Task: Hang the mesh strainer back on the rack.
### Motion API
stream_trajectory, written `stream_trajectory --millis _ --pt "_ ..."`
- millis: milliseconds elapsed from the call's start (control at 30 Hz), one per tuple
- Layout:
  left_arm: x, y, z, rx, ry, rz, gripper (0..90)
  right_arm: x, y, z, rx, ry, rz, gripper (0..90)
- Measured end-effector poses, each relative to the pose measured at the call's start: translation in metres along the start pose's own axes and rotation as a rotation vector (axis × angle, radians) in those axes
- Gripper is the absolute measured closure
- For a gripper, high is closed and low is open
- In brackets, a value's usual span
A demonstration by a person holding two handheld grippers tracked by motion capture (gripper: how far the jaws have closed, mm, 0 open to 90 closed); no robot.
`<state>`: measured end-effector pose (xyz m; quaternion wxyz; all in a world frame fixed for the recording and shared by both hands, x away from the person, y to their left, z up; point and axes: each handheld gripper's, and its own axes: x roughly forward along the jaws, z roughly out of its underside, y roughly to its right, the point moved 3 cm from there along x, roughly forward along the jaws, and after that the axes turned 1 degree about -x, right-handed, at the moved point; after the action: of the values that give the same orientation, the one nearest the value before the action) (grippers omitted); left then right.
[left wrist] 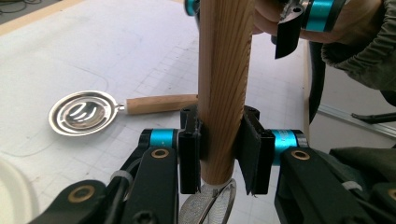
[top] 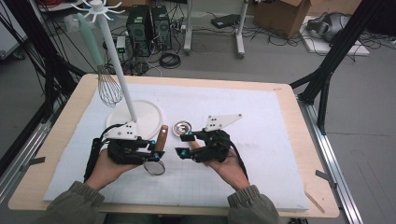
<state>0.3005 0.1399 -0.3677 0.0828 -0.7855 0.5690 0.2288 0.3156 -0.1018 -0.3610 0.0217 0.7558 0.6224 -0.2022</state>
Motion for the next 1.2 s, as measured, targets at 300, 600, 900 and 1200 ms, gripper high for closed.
stream_trajectory --millis 300,600,900,1200 --pt "-0.011 -0.004 -0.003 -0.009 0.032 -0.017 71.3 -0.03 0.004 0.013 0.001 0.013 0.092 36.1" --pt "-0.019 -0.009 -0.002 -0.018 0.044 -0.039 71.2 -0.052 0.008 0.026 -0.005 0.01 0.175 32.9" --pt "-0.023 -0.013 -0.003 -0.028 0.052 -0.058 71.2 -0.064 0.011 0.039 -0.004 -0.009 0.232 30.8" --pt "-0.028 -0.018 -0.005 -0.037 0.061 -0.074 71.1 -0.073 0.016 0.05 0.013 -0.009 0.268 29.2"
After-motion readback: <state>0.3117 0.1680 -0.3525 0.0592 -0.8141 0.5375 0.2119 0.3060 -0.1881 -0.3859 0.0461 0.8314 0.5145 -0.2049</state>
